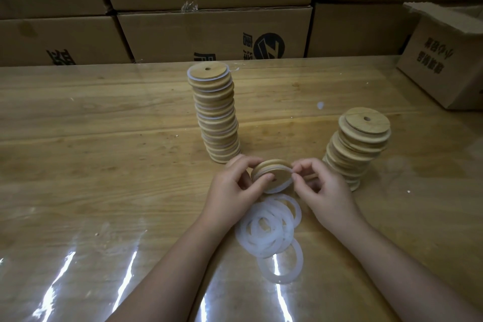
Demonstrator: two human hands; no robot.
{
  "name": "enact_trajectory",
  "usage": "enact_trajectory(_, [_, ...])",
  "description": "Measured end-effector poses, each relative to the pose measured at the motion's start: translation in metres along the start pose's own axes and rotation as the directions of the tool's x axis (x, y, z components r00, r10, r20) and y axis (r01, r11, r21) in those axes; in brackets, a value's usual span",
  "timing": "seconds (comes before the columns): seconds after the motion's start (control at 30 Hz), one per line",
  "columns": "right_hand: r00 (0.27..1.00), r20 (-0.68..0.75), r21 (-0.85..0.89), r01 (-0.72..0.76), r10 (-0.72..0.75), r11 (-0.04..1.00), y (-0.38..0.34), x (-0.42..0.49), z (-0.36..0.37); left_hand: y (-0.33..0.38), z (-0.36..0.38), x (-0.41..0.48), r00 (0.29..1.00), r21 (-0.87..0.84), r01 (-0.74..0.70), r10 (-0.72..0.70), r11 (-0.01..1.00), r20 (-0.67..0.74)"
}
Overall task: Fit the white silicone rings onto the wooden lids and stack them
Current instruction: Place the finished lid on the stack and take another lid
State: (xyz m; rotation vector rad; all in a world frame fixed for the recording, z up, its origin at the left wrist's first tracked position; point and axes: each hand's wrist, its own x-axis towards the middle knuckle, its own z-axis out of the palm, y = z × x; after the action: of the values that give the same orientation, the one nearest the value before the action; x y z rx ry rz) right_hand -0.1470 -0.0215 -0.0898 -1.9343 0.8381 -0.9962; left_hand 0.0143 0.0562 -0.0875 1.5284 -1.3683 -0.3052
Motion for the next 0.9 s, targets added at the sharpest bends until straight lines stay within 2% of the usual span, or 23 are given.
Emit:
enact_trajectory(0.13, [0.996,-0.052,-0.007,0.073,-0.073,0.997,0.001,0.0003,-0.0005,-0.0017,0.0019,-0.001,0.999,0.061,-0.018,0.016,0.998,0.044])
enact_trajectory(0.3, [0.999,-0.006,-0.034,0.049,-0.049,0.998,0.006,0.0024,0.0005,-0.0059,-0.0008,0.0016,0.998,-0.03,0.054,-0.053,0.998,0.028])
enact_trajectory(0.7, [0.996,-0.072,-0.156,0.038,-0.05,0.987,0.0076,0.0014,0.0007,-0.0062,-0.0011,0.0043,0.995,-0.064,0.08,-0.076,0.995,0.068])
enact_trajectory(0.9, [0.999,-0.04,-0.195,-0.002,-0.006,0.981,0.0088,0.0017,0.0007,-0.0071,-0.0011,0.0041,0.995,-0.068,0.082,-0.077,0.994,0.07])
